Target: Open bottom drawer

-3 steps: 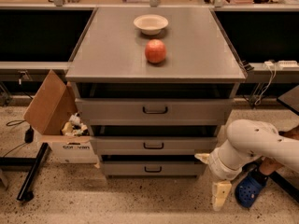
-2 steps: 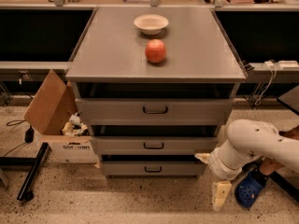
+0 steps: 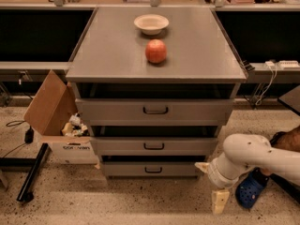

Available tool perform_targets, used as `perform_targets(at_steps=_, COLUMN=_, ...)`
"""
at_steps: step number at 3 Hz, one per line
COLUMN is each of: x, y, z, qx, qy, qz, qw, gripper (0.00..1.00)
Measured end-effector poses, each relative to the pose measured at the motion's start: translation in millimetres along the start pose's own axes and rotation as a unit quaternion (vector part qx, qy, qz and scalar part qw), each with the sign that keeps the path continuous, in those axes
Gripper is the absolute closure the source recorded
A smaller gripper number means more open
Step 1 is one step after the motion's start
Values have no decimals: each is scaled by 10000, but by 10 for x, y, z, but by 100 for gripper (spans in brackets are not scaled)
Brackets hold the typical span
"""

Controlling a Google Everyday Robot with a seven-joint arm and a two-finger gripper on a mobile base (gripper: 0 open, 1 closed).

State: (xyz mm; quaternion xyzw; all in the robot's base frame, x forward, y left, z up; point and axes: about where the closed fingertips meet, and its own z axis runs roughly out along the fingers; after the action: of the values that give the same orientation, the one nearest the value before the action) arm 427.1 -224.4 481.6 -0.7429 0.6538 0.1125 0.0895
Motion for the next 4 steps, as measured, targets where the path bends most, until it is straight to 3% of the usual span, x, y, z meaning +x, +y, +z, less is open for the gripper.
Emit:
perform_targets(at_steps=1, x=354, y=-205, z=706, qx=336, qy=-47, qz=-259, qw=9991, gripper=0)
perform_targets(at_steps=2, x=504, y=-379, z=1127, qx=459, qy=-163, qz=-373, qw=9981, gripper=0)
perform_targets(at_steps=4, x=578, y=-870, z=1904, qx=327, qy=-542, qz=-351, qw=9974, gripper=0)
